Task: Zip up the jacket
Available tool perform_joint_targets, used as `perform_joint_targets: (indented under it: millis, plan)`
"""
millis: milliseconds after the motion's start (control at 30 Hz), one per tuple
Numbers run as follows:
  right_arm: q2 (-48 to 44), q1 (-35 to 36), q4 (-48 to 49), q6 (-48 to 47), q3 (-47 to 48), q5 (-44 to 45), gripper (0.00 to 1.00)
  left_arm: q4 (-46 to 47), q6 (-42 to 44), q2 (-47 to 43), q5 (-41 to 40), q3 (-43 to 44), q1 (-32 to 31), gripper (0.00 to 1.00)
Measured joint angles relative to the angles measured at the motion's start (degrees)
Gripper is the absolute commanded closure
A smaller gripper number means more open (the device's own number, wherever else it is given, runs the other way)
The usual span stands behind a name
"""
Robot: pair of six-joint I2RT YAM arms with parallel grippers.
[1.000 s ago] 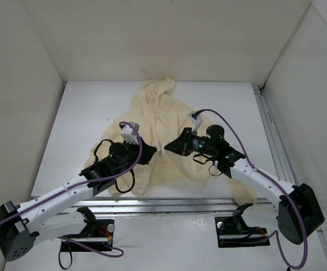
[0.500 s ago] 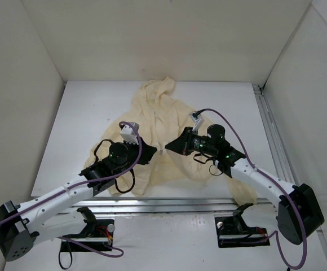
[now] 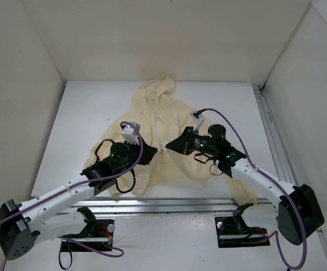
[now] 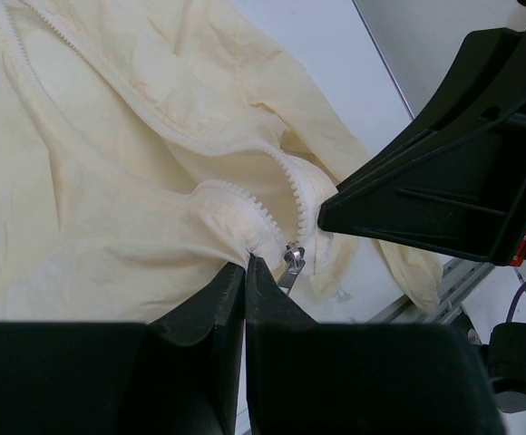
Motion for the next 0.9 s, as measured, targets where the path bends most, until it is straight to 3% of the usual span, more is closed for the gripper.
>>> perform_joint_targets:
  millis: [900]
  plan:
    - [1.25, -0.09, 0.35, 2.47, 0.11, 0.02, 1.00, 2.54, 1.09, 1.16, 5.60, 0.00, -0.61, 1.00]
